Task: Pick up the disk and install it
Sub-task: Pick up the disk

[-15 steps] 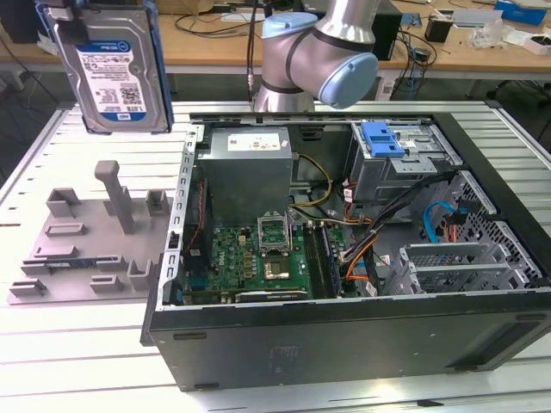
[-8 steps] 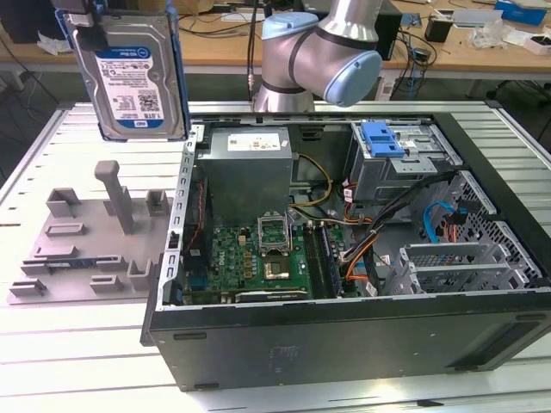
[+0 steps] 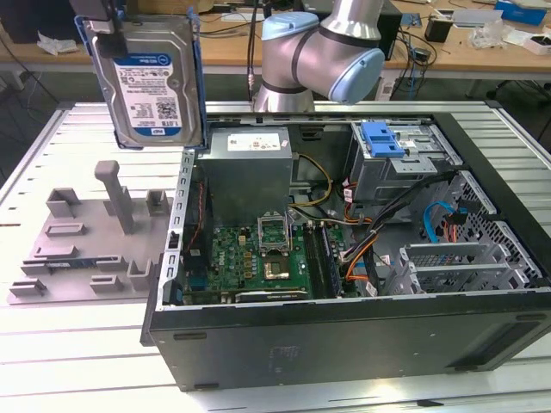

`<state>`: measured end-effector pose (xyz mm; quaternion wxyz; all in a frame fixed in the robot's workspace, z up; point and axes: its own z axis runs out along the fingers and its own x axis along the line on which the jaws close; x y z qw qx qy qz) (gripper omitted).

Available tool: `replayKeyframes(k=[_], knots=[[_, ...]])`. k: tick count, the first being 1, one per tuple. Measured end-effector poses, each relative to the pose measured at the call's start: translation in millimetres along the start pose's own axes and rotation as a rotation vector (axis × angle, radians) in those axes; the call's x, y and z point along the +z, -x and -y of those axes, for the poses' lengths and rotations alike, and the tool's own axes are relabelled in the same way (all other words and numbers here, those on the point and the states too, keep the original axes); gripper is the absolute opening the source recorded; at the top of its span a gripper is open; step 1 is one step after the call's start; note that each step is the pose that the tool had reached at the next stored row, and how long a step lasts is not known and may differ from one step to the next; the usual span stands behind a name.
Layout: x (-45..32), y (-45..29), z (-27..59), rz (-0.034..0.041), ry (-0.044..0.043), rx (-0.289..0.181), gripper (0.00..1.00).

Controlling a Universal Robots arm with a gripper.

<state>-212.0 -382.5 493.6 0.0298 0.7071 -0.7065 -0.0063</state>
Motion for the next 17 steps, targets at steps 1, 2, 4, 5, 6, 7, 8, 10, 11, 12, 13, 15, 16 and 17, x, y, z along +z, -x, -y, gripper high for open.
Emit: replayKeyframes(k=[1,2,4,5,6,7,8,10,11,12,13,15,16,17], knots=[[-0.1,-2.7,3.9,0.0001,0.0004,0.0,0.36],[-0.2,-4.8,6.9,0.0,0.0005,0.0,0.36],[-0.4,-11.4,16.4,0.0,0.0011,0.0,0.36],[-0.5,-14.1,20.3,0.0,0.0014,0.0,0.36],[-0.6,-16.1,23.3,0.0001,0.0015,0.0,0.36],[-0.8,-19.4,28.3,0.0,0.0016,0.0,0.36],[-0.9,-22.7,34.5,0.0001,0.0018,0.0,0.36],[-1.4,-27.7,46.5,0.0,0.0022,0.0,0.36],[-1.6,-29.6,51.2,0.0001,0.0024,0.0,0.36],[-1.8,-31.6,56.4,0.0,0.0026,0.0,0.36],[-2.0,-33.2,60.3,0.0,0.0028,0.0,0.36],[-2.3,-37.0,69.7,0.0,0.0031,0.0,0.36],[-2.7,-40.9,79.8,0.0,0.0033,0.0,0.36],[-3.0,-44.2,88.1,0.0,0.0035,0.0,0.36]])
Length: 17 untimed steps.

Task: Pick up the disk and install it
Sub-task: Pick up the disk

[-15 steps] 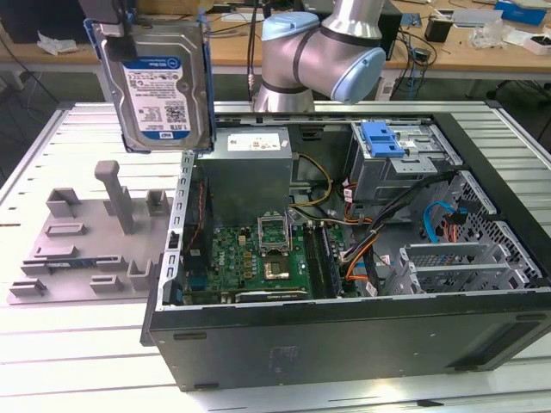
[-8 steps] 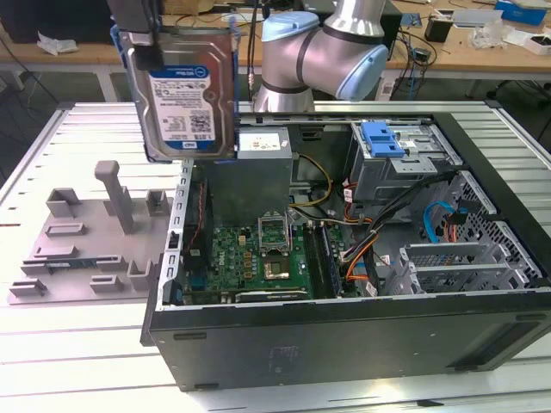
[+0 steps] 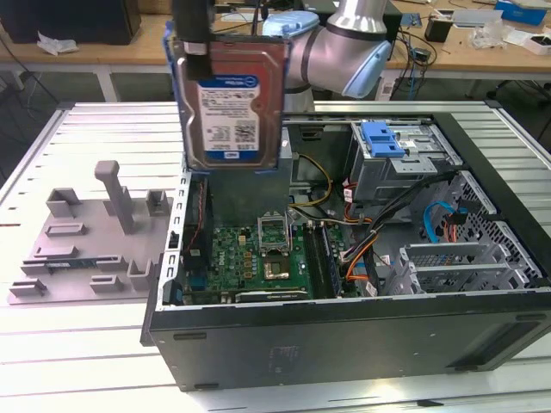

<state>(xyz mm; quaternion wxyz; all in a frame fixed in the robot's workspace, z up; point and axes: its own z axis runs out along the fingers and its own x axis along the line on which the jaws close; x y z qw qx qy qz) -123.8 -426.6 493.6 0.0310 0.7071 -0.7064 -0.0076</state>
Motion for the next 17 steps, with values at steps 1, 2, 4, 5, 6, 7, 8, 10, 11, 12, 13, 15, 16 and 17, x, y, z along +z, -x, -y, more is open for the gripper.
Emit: replayKeyframes(k=[1,2,4,5,6,7,8,10,11,12,13,15,16,17], knots=[[-0.2,-1.7,4.4,0.0,0.0001,0.0,0.36],[-0.4,-4.1,10.3,0.0,0.0003,0.0,0.36],[-0.9,-8.2,20.5,0.0,0.0005,0.0,0.36],[-1.0,-10.0,25.0,0.0,0.0006,0.0,0.36],[-1.2,-12.0,29.8,0.0,0.0007,0.0,0.36],[-1.4,-14.1,34.8,0.0,0.0008,0.0,0.36],[-1.6,-16.1,39.6,0.0,0.0008,0.0,0.36],[-2.0,-20.0,48.8,0.0,0.001,0.0,0.36],[-2.3,-22.8,55.5,0.0,0.0011,0.0,0.36],[-2.4,-24.9,60.3,0.0001,0.0011,0.0,0.36],[-2.7,-27.3,66.0,0.0,0.0012,0.0,0.36],[-3.4,-34.6,83.3,0.0,0.0015,0.0,0.36],[-3.7,-37.3,89.8,0.0,0.0015,0.0,0.36],[-3.9,-39.3,94.4,0.0,0.0016,0.0,0.36]])
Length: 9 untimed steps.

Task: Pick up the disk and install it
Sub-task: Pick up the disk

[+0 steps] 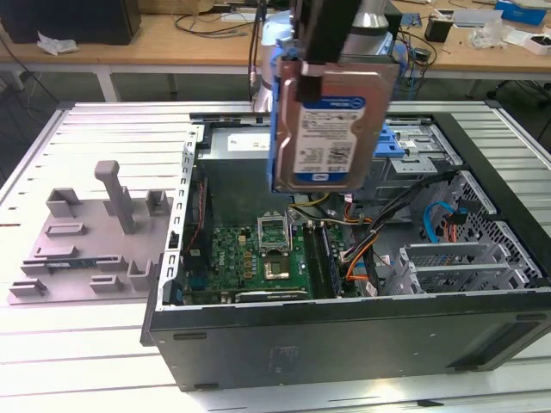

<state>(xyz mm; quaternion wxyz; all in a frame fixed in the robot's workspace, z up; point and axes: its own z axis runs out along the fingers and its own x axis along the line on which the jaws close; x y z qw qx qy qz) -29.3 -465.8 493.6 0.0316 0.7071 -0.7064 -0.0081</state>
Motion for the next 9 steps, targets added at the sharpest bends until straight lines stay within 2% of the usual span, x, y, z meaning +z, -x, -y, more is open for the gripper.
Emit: replayKeyframes(k=[4,5,9], knots=[[-0.9,-9.3,22.0,0.0,0.0003,0.0,0.36],[-1.2,-12.7,29.9,0.0,0.0005,0.0,0.36],[-2.1,-20.8,49.4,0.0,0.0008,0.0,0.36]])
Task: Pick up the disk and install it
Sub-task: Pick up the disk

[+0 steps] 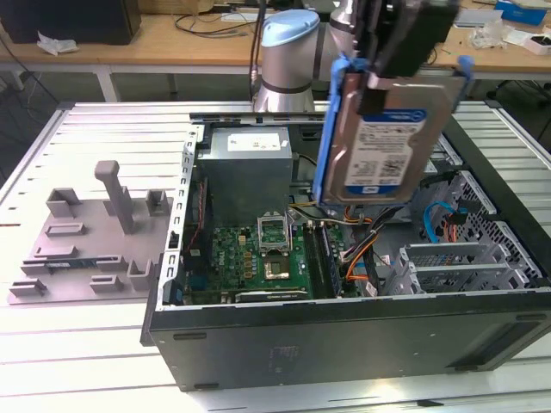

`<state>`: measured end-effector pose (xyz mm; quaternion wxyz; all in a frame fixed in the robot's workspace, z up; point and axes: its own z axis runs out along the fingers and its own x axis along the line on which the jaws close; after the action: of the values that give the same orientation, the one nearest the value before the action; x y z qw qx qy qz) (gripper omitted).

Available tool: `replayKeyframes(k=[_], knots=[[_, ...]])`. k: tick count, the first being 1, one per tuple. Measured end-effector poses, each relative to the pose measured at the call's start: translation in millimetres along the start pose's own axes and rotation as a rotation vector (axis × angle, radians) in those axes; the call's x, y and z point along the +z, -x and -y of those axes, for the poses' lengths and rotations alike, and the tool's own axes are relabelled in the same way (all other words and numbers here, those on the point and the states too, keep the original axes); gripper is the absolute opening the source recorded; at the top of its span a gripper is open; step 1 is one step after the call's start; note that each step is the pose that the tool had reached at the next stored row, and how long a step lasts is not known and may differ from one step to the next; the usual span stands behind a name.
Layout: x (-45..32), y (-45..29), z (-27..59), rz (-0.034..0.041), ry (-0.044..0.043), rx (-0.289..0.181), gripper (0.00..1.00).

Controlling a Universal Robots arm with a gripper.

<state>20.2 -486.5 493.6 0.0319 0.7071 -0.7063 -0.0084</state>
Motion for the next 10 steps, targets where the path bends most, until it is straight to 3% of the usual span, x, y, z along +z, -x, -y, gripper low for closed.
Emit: replayKeyframes(k=[4,10], knots=[[-0.7,-7.9,17.4,0.0001,0.0001,0.0,0.36],[-0.8,-8.7,18.9,0.0002,0.0002,0.0,0.36]])
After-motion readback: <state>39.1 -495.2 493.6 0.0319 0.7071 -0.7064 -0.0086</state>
